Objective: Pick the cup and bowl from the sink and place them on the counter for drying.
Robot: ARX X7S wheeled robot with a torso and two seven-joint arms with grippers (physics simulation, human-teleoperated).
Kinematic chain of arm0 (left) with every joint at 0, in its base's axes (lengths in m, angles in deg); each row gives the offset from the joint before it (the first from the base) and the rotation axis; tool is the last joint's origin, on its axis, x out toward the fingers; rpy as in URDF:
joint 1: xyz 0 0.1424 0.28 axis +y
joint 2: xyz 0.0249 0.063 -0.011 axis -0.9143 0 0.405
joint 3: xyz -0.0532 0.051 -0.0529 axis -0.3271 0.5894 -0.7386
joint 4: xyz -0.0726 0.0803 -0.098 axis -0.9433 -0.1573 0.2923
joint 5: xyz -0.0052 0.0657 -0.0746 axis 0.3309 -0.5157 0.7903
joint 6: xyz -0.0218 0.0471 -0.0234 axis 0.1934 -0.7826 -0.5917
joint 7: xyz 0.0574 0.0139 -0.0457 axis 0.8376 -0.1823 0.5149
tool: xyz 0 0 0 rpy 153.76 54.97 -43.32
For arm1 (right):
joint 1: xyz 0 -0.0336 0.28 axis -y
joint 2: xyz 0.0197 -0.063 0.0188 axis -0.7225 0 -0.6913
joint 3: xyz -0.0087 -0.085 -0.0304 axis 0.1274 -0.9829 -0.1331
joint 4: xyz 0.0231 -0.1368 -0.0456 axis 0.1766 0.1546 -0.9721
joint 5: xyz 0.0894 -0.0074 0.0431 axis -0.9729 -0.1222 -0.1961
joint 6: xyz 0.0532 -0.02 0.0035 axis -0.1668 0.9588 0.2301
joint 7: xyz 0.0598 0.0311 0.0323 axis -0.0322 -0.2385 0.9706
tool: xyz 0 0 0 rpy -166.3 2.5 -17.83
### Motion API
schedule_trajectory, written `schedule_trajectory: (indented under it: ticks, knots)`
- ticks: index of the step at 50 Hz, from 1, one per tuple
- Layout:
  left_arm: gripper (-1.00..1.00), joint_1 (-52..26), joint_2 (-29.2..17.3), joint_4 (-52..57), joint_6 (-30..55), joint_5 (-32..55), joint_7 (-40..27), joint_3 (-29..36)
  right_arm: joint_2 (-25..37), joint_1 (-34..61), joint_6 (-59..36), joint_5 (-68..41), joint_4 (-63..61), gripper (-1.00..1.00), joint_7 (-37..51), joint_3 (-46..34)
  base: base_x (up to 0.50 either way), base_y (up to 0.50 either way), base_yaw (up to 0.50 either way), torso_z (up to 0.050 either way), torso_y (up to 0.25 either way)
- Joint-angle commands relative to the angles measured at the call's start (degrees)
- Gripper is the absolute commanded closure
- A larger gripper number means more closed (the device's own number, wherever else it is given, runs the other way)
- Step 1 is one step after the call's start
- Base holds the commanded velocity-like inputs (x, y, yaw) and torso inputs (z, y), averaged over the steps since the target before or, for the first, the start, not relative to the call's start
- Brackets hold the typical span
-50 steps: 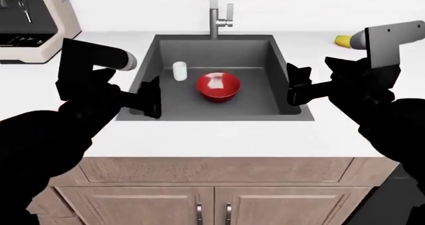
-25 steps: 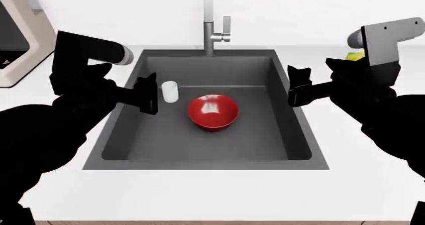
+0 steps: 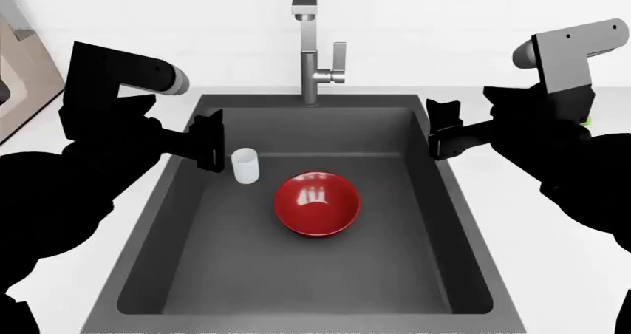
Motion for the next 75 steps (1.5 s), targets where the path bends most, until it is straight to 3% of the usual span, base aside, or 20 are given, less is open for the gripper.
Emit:
schedule_trajectory:
  ticks: [1, 9, 35, 47, 61, 75]
  knots:
    - [-1.00, -1.8, -1.0, -1.5, 0.5, 0.7, 0.1, 0.7, 0.4, 2.1, -0.1, 0.0, 1.2, -1.00, -0.1, -0.9, 0.34, 0.00, 0.00, 0.000, 0.010]
    - [-1.00, -4.1, -1.0, -4.3, -0.5, -0.4, 1.5, 3.5, 0.6, 5.2, 0.1, 0.9, 3.5, -1.00, -0.7, -2.9, 0.32, 0.00, 0.00, 0.000, 0.000]
    - [-1.00, -3.6, -0.5, -5.8, -2.7, -0.6, 1.1, 6.3, 0.8, 1.8, 0.4, 0.0, 3.1, -1.00, 0.8, -2.4, 0.16, 0.00, 0.00, 0.000, 0.000]
    - [-1.00, -2.6, 0.4, -8.5, -5.4, -1.7, 2.4, 8.1, -2.5, 0.5, -1.6, -1.6, 7.1, -1.00, 2.9, -1.3, 0.00, 0.00, 0.00, 0.000, 0.000]
    - [-1.00, -2.5, 1.0, -10.0, -6.9, -2.8, 2.5, 9.9, -6.2, 2.1, 0.9, 1.3, 16.2, -1.00, 0.1, -8.5, 0.00, 0.00, 0.00, 0.000, 0.000]
    - [-1.00, -1.5, 5.8, -15.8, -10.8, -6.4, 2.0, 14.7, -5.5, 2.2, 3.3, 2.0, 14.6, -1.00, 1.1, -7.9, 0.00, 0.00, 0.00, 0.000, 0.000]
